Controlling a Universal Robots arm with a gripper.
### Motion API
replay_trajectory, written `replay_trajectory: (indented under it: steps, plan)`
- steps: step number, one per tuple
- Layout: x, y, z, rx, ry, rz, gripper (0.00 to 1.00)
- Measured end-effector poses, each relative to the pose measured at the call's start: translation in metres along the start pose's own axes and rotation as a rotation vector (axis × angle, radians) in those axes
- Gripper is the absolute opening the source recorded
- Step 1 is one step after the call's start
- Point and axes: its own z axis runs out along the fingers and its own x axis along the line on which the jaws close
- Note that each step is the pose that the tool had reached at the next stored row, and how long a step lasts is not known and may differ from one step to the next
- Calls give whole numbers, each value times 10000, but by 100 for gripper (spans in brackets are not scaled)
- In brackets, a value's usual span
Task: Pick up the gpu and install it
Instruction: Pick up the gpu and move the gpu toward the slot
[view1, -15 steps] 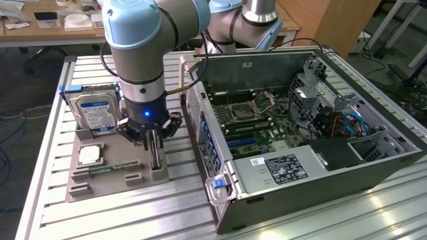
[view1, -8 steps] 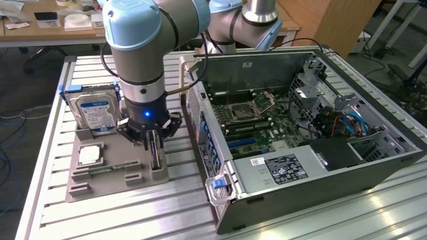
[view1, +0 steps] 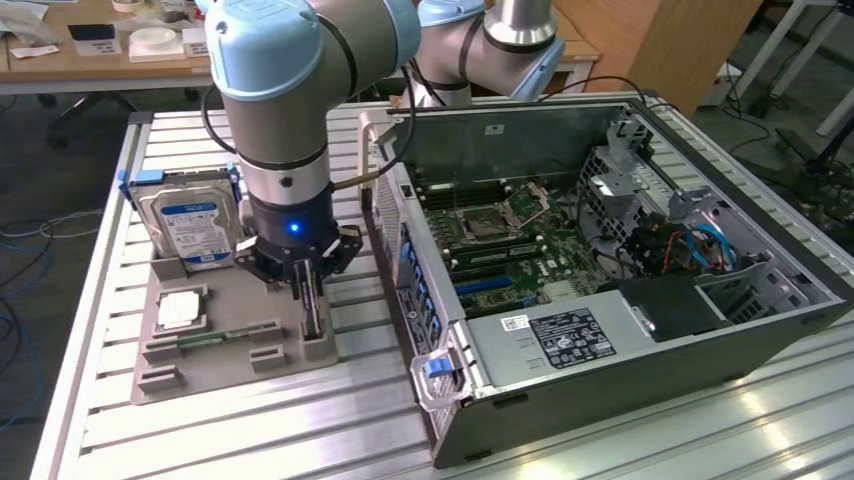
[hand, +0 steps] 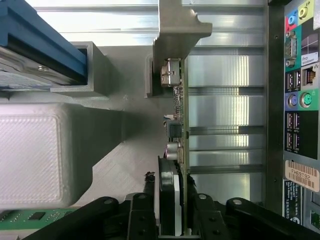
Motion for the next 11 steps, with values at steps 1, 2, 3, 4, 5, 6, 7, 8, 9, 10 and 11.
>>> replay_trajectory:
  steps: [1, 2, 3, 4, 5, 6, 7, 8, 9, 10, 11]
  plan:
    - [0, 0, 0, 0, 1, -1, 34]
    - [0, 0, 0, 0, 0, 0, 34]
    - [0, 0, 0, 0, 1, -1, 34]
    - [0, 0, 0, 0, 0, -1, 34]
    - [0, 0, 0, 0, 2, -1, 32]
    - [0, 0, 0, 0, 2, 0, 32]
    - [0, 0, -1, 1, 1, -1, 28]
    - [0, 0, -1, 1, 1, 0, 28]
    - [0, 0, 0, 1, 1, -1, 28]
    - [0, 0, 0, 0, 0, 0, 28]
    - [0, 0, 0, 1, 1, 0, 28]
